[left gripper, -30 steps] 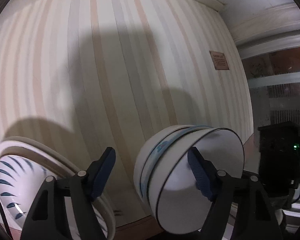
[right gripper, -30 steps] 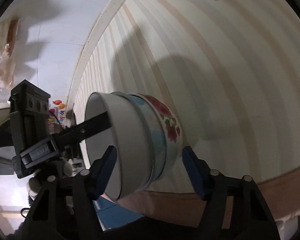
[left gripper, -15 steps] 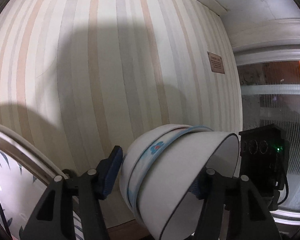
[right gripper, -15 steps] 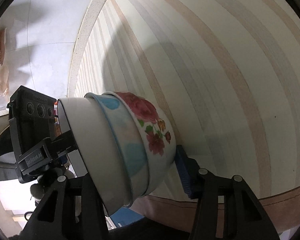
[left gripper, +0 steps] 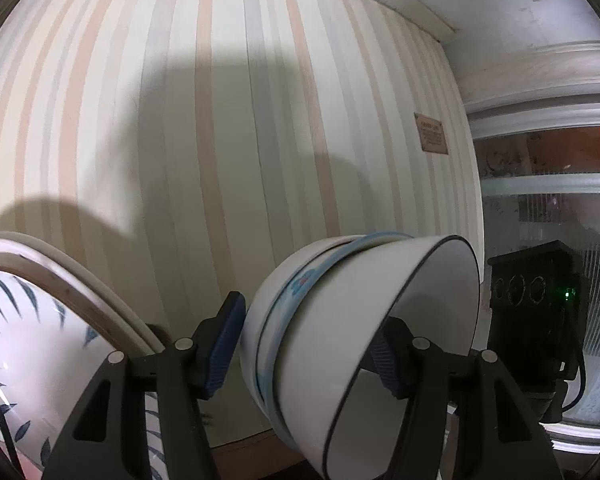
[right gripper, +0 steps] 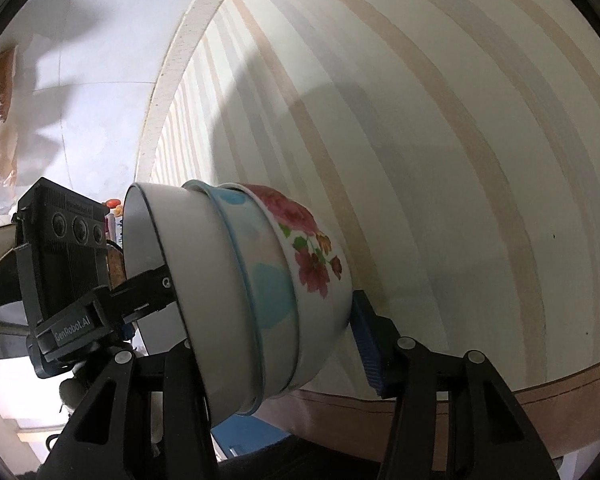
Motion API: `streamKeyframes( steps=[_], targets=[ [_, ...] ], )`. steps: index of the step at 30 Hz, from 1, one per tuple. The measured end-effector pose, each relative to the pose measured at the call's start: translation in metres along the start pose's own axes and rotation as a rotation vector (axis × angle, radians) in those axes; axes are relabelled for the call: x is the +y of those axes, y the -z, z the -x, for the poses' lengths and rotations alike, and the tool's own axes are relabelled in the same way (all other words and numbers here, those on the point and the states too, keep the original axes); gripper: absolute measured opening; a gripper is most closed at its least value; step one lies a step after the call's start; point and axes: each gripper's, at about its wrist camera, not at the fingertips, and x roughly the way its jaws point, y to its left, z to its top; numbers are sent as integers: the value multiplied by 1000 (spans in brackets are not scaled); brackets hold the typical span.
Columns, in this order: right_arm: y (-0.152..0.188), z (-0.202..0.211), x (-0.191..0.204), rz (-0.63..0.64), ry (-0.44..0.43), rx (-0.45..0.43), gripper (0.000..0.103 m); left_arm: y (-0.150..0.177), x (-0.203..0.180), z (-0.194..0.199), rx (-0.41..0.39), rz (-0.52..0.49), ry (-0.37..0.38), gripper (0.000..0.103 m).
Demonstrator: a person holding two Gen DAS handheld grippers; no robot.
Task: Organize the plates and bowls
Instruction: 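Lift the bowl stack with both tools and carry it over the plate stack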
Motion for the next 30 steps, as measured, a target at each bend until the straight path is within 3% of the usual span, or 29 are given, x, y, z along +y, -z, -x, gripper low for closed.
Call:
streamKeyframes(
  steps=[14,22,30],
  targets=[
    [-9,-6,62,133,-6,27,53,6,30,66,-120,57,-11,56],
    [-3,-46,117,239,-26,126,53,30,82,110,-206,177,-41,56],
    [11,-97,158,341,-21,239,53,57,128,126,-261,294,-64,56]
  ],
)
